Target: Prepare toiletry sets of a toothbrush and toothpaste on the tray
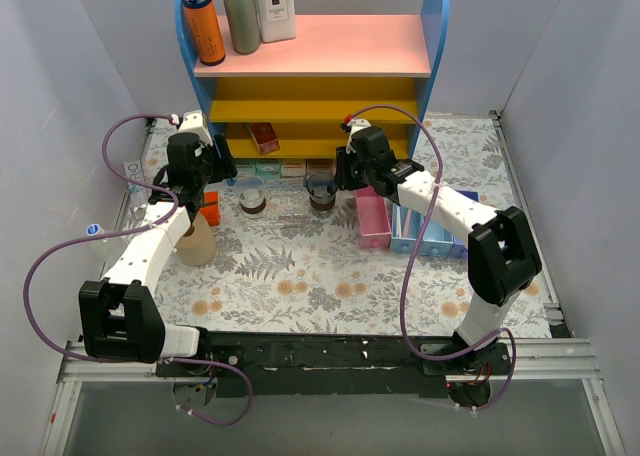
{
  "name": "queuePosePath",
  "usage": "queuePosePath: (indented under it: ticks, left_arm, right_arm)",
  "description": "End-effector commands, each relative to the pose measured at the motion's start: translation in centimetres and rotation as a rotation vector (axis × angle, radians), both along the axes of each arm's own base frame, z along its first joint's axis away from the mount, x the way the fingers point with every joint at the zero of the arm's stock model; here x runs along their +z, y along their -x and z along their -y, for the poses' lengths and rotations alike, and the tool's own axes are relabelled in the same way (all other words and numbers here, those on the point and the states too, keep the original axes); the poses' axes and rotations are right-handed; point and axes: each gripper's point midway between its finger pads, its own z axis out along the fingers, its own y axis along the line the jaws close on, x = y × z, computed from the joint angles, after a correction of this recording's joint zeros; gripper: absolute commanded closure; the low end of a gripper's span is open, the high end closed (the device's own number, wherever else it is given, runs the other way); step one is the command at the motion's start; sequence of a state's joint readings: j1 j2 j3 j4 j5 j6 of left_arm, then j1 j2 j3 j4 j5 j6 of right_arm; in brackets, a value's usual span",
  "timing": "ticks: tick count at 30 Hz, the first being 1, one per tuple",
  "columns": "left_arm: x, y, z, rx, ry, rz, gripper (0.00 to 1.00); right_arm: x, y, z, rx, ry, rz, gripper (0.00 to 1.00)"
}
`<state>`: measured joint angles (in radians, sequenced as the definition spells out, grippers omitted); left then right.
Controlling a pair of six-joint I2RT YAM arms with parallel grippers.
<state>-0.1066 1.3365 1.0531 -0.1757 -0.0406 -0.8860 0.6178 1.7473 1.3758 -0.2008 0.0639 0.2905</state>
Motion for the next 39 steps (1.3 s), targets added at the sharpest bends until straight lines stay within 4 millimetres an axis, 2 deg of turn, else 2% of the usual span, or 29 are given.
queuePosePath:
  ticks: [1,5,18,25,39]
  left_arm:
    - [0.2,0.2,0.0,-0.007,-0.004,0.007,0.40]
    - [0.4,0.2,0.1,-0.007,-0.004,0.011,0.40]
    - [0.4,0.2,0.1,-0.008,-0.003,0.013,0.40]
    - [0.5,0.2,0.1,-0.008,-0.003,0.013,0.40]
    - [0.7,0.2,0.2,-0.013,0.001,0.019,0.40]
  right_arm:
    - [0.3,-0.6,-1.0,-0.014,-0.047,0.018,0.64]
    - [-0.3,-0.6,-1.1,-0.029,-0.049,-0.001,0.67]
    - [-1.9,-0.5,-1.3,-0.049,-0.033,-0.035,0.69]
    - [-2.5,-0.5,-1.5,-0.075,-0.020,-0.062,0.73]
    - [-2.7,-0.5,-1.5,-0.167,-0.002,-0.093,0.81]
